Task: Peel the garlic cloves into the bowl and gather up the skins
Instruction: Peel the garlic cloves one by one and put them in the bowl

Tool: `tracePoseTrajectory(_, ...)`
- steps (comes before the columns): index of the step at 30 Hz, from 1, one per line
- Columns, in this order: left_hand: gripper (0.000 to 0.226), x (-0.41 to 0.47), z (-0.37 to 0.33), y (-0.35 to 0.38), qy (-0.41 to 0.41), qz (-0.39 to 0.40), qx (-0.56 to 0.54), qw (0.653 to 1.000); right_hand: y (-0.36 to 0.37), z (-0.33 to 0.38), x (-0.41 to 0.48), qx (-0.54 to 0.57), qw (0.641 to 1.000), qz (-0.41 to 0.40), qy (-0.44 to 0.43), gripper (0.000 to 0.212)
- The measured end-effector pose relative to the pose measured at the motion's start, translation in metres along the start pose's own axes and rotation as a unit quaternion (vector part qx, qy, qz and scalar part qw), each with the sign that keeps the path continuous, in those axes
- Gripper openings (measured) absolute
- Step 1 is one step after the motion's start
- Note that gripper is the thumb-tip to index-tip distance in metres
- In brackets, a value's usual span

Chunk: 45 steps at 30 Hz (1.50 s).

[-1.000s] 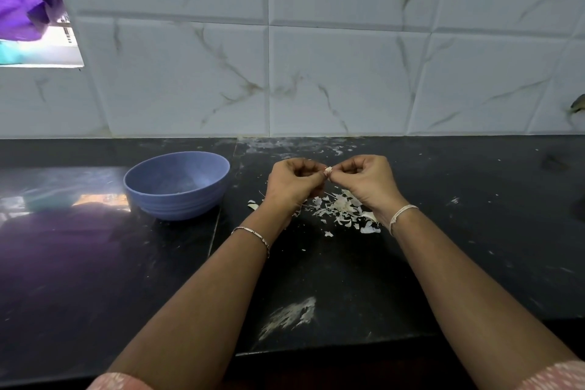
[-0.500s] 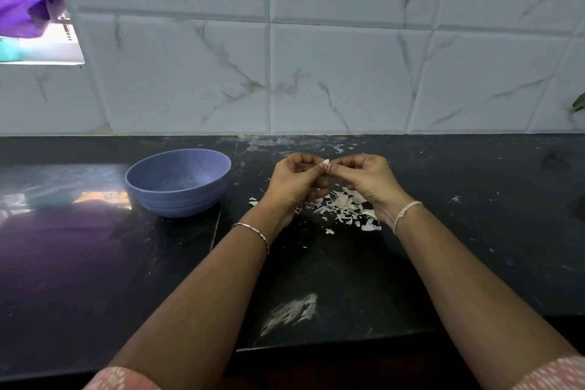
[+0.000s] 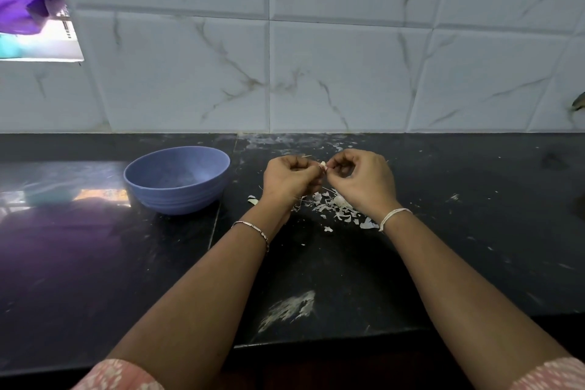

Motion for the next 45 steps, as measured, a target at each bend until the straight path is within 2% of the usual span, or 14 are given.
tracePoseTrajectory(5,0.004,0.001,0.003,0.001,-0.005,-0.007,-0.004,1.0,0.004,0.004,-0.001,-0.045,0.998,0.002,-0.037,0.004)
tracePoseTrajectory(11,0.002,-0.002,-0.002,0.008,0.007,0.031,-0.038,0.999,0.004,-0.014,0.005,0.031,0.999,0.012,0.037,0.007)
tracePoseTrajectory(18,0.006,0.0,-0.001,0.007,0.006,0.04,-0.04,0.998,0.008,-0.021,0.003,0.248,0.957,0.079,0.132,0.01)
tracePoseTrajectory(32,0.004,0.0,-0.001,0.01,-0.001,0.067,-0.052,0.996,0.01,-0.018,0.003,0.206,0.972,0.044,0.104,0.008)
tracePoseTrajectory(35,0.013,0.0,0.002,0.012,-0.016,0.081,-0.046,0.996,0.01,-0.019,0.004,0.191,0.976,0.035,0.094,0.007)
tracePoseTrajectory(40,0.006,0.001,0.004,0.01,-0.026,0.071,-0.056,0.996,0.001,-0.023,0.008,0.158,0.984,0.007,0.084,0.023)
tracePoseTrajectory(45,0.003,0.001,0.003,0.008,-0.009,0.053,-0.022,0.998,0.001,-0.02,0.009,0.232,0.968,0.042,0.089,0.011)
Point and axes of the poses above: each hand's wrist, its own x-axis towards the middle knuckle, its own y-axis out of the palm, z = x × y, the point moved 6 cm from there along x, towards the middle knuckle, and after that the axes turned 1 degree about -z, right-handed, at the moved point
